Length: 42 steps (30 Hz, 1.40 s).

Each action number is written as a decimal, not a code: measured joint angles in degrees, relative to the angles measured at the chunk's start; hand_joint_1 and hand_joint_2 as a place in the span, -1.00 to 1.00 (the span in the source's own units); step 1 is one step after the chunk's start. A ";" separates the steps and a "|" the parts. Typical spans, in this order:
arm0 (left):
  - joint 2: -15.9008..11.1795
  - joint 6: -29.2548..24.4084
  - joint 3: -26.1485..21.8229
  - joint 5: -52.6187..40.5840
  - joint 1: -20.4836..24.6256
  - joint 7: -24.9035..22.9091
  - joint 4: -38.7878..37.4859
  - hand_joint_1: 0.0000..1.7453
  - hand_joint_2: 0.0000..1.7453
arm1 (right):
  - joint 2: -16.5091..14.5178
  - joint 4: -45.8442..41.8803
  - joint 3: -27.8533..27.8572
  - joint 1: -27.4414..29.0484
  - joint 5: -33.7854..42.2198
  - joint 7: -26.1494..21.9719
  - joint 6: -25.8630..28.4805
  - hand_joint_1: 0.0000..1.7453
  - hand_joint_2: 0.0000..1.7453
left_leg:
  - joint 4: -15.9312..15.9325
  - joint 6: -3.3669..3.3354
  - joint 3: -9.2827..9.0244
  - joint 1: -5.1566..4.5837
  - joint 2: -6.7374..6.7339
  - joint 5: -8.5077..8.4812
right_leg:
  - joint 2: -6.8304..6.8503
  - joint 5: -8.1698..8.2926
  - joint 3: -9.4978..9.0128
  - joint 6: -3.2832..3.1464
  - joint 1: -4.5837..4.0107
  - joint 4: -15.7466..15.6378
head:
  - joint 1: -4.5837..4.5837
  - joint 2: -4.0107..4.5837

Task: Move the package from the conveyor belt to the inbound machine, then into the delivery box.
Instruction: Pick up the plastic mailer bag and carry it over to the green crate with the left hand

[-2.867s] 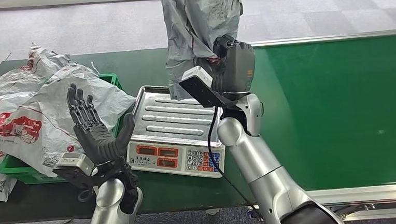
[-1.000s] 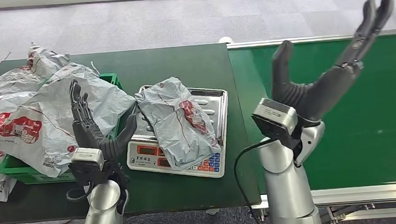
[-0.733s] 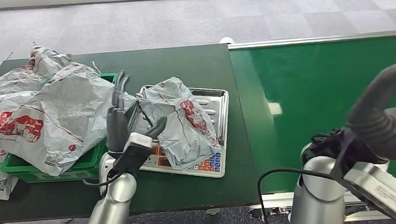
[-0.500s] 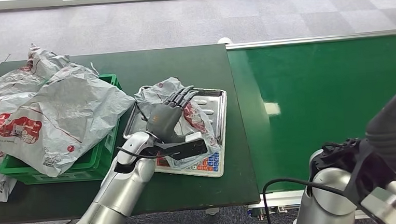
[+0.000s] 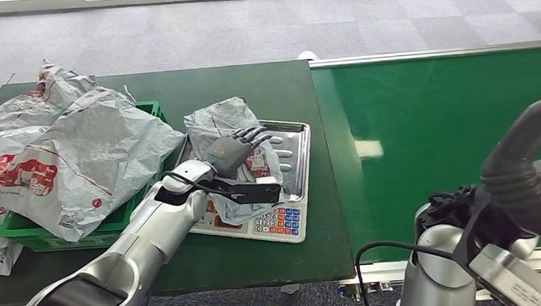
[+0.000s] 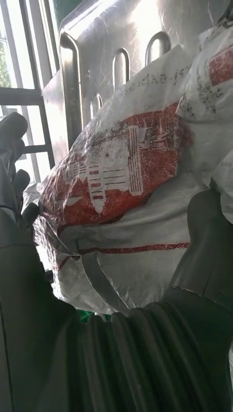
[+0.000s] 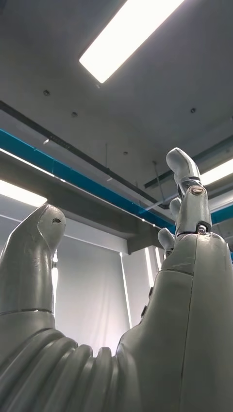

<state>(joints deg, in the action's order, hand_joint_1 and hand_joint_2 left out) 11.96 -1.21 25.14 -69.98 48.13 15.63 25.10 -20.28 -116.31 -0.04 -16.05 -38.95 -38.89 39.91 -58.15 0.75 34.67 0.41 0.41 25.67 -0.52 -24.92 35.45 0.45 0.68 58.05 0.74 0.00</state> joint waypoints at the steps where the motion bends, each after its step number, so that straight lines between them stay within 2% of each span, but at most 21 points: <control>1: -0.07 0.14 0.28 -0.09 0.27 -0.02 -0.46 0.08 1.00 | 0.00 0.07 -0.03 0.00 -0.03 0.03 0.00 -1.00 1.00 | 0.00 0.00 -0.01 0.00 0.00 0.00 | 0.00 0.00 -0.01 0.00 0.00 0.00 | 0.01 0.00; 2: -0.14 0.28 0.54 -0.22 0.52 -0.03 -0.84 0.58 1.00 | 0.00 0.15 -0.05 0.01 -0.05 0.07 0.00 -1.00 1.00 | 0.00 0.00 -0.02 0.00 0.00 0.00 | 0.00 0.00 -0.02 0.00 0.00 0.00 | 0.01 0.00; 3: -0.22 0.56 0.82 -0.46 0.77 -0.03 -1.21 1.00 1.00 | 0.00 0.25 -0.10 0.01 -0.07 0.10 0.00 -1.00 1.00 | 0.00 0.00 -0.03 0.00 0.00 0.00 | 0.01 0.00 -0.03 0.00 0.00 0.00 | 0.01 0.00; 20: -2.10 5.23 5.25 -5.41 4.63 -0.54 -3.99 1.00 1.00 | 0.01 1.23 -1.21 0.15 1.21 -1.02 0.00 -1.00 1.00 | 0.00 0.05 -0.03 0.01 0.00 -0.05 | 0.01 0.01 -0.03 -0.01 -0.01 0.01 | 0.00 0.00; 26: -2.60 2.69 5.46 -5.55 5.11 -1.68 -4.00 1.00 1.00 | 0.02 1.26 -1.21 0.16 1.61 -1.07 0.00 -1.00 1.00 | 0.00 0.05 -0.02 0.01 0.00 -0.05 | 0.01 0.01 0.00 -0.01 -0.01 0.01 | 0.01 0.00; 28: -2.86 -2.90 5.45 -5.05 4.98 -3.83 -3.30 1.00 1.00 | 0.03 1.21 -1.19 0.21 1.55 -1.00 0.00 -1.00 1.00 | 0.00 0.05 0.00 0.01 0.00 -0.06 | 0.02 0.01 0.02 -0.01 -0.01 0.01 | 0.01 0.00; 29: -3.04 -8.27 5.37 -4.58 4.90 -5.78 -2.58 1.00 1.00 | 0.04 1.11 -1.16 0.28 1.50 -0.92 0.00 -1.00 1.00 | 0.00 0.06 0.02 0.01 0.00 -0.07 | 0.02 0.01 0.03 -0.01 -0.01 0.01 | 0.01 0.00; 32: -4.17 -31.54 3.22 -3.35 4.61 -13.15 2.20 1.00 1.00 | 0.12 0.62 -1.06 0.63 1.60 -0.55 0.02 -1.00 1.00 | 0.00 0.06 0.04 0.01 -0.01 -0.07 | -0.01 0.01 0.05 -0.01 -0.02 0.03 | 0.01 0.00; 33: -4.68 -38.00 1.67 -3.22 4.46 -14.86 4.64 1.00 1.00 | 0.15 0.49 -1.02 0.74 1.71 -0.44 0.03 -1.00 1.00 | 0.00 0.06 0.02 0.01 -0.02 -0.06 | -0.04 0.01 0.05 -0.01 -0.01 0.03 | 0.01 0.00; 34: -5.15 -41.60 -0.01 -3.17 4.30 -15.78 7.04 1.00 1.00 | 0.18 0.40 -0.99 0.83 1.83 -0.36 0.04 -1.00 1.00 | 0.00 0.06 0.01 0.01 -0.04 -0.05 | -0.06 0.01 0.06 -0.01 -0.01 0.03 | 0.01 0.00; 35: -5.61 -42.90 -1.73 -3.24 4.08 -16.17 9.35 1.00 1.00 | 0.20 0.33 -0.96 0.89 1.91 -0.32 0.05 -1.00 1.00 | 0.00 0.06 0.01 0.01 -0.05 -0.05 | -0.07 0.00 0.05 -0.02 -0.02 0.03 | 0.02 0.00; 39: -7.08 -39.96 -8.53 -4.94 1.04 -15.00 18.15 1.00 1.00 | 0.27 0.23 -0.81 1.08 2.49 -0.78 0.07 -1.00 1.00 | 0.03 0.07 0.03 0.04 -0.06 -0.06 | -0.06 -0.02 0.08 -0.04 -0.04 0.03 | 0.01 0.00; 42: -6.74 -39.63 -17.45 -6.67 -2.34 -7.83 27.14 1.00 1.00 | 0.32 0.23 -0.75 1.34 2.90 -1.04 0.07 -1.00 1.00 | 0.03 0.08 0.04 0.06 -0.15 -0.06 | -0.17 -0.02 0.11 -0.05 -0.05 0.03 | 0.01 0.00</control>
<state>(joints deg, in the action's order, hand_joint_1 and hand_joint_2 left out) 5.22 -40.84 7.69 -76.64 45.79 7.80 52.24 -19.96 -116.08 -0.79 -14.71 -36.05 -39.94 39.98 -58.12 0.83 34.71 0.48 0.26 25.60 -0.70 -24.93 35.57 0.40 0.63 58.08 0.75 0.00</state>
